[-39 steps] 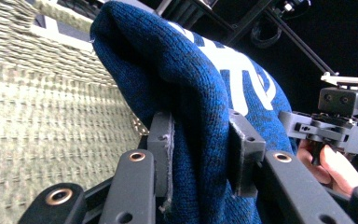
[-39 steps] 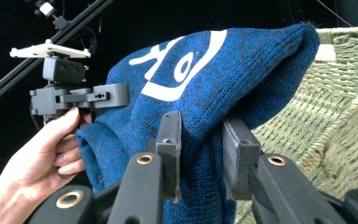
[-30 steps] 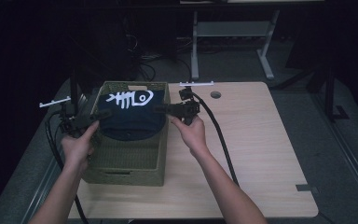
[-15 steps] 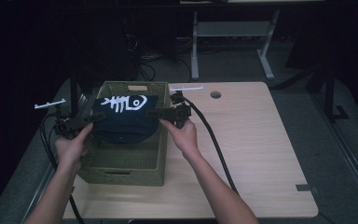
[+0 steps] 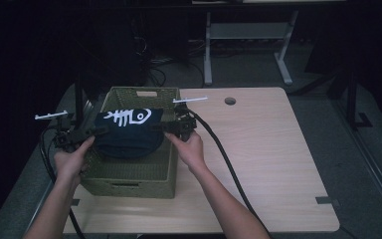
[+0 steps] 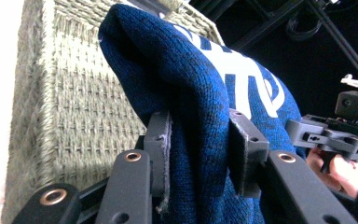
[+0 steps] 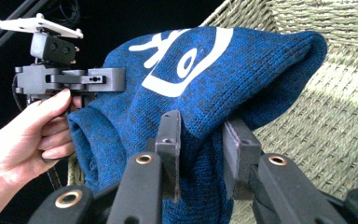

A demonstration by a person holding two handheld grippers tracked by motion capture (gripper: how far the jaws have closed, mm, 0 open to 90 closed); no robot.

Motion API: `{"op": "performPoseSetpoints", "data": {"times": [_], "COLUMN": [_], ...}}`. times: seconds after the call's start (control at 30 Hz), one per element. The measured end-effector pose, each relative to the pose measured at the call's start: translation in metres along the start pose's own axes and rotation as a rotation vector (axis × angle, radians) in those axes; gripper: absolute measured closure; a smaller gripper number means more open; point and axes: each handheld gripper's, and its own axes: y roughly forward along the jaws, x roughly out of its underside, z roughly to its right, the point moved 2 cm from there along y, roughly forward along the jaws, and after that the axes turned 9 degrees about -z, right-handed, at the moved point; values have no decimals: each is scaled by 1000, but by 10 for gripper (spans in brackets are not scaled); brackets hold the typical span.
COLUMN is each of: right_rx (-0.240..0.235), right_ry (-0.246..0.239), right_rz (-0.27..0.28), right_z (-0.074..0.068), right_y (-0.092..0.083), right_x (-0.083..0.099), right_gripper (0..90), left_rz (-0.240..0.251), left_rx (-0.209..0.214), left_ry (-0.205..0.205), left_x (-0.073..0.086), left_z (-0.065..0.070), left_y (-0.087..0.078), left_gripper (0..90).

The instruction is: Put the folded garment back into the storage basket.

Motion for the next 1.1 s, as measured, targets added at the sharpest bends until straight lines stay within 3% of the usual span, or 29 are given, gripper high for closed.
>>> {"op": "performPoseSetpoints", "data": {"times": [0.5, 0.7, 1.0, 1.1], "right_rx": [19, 43, 48, 62], "right_ry": [16, 14, 20, 2], "right_rz": [-28, -47, -48, -45], "right_z": [9, 13, 16, 15], "right_y": [9, 13, 15, 16], "right_x": [10, 14, 17, 17], "right_gripper": [702, 700, 697, 696], "left_rz": [-50, -80, -131, -149], "left_rx": [-34, -70, -104, -121], "left_ry": [-15, 0, -35, -48], "left_x": [3, 2, 1, 1], "left_z": [-7, -5, -9, -11], "left_y": [7, 9, 13, 15], "left_gripper": [630, 625, 613, 608]}}
